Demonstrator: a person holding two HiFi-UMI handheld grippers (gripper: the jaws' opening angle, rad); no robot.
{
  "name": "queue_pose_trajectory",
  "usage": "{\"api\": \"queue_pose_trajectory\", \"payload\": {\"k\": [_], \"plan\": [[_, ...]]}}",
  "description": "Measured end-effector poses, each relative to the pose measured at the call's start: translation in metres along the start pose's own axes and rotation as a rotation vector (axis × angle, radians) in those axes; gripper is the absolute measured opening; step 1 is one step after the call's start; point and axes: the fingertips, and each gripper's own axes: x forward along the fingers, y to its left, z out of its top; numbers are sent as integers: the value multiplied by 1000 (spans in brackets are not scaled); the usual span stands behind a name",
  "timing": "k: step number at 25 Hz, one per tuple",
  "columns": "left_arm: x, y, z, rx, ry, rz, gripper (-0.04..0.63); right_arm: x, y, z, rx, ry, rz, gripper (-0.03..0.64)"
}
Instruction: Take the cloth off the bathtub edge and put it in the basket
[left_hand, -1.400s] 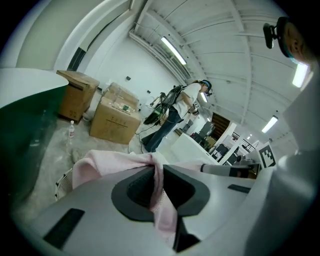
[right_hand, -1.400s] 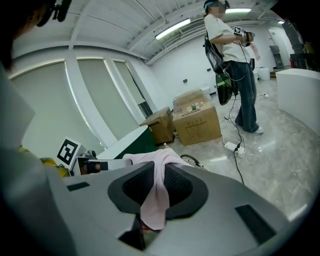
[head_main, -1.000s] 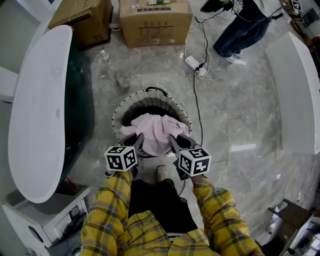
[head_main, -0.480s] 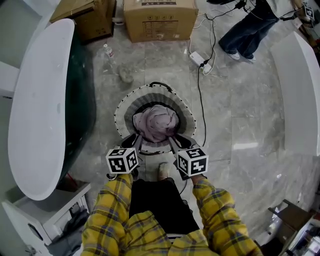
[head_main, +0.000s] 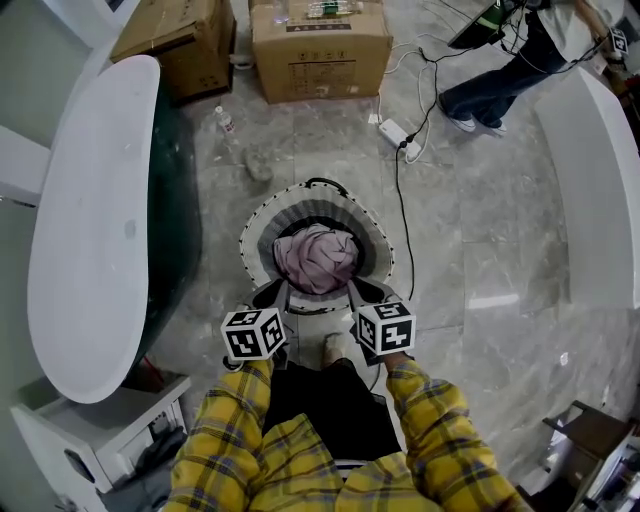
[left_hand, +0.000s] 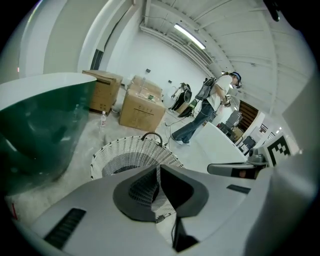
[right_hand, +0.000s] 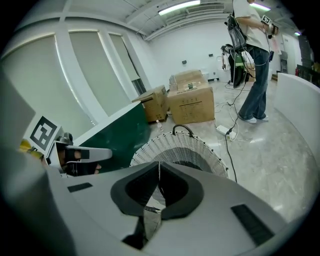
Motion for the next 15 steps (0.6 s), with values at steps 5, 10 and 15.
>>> {"api": "queue_pose_trajectory", "payload": {"k": [5, 10, 15], "plan": [[-27, -12, 13, 7, -59, -7, 34, -20, 9, 9, 2, -26, -9, 28], [-56, -31, 25, 33, -116, -23, 34, -49, 18, 22, 9, -66, -15, 26], [-77, -45, 35, 122, -152, -26, 34, -69, 29, 34, -36, -92, -22, 26]]}}
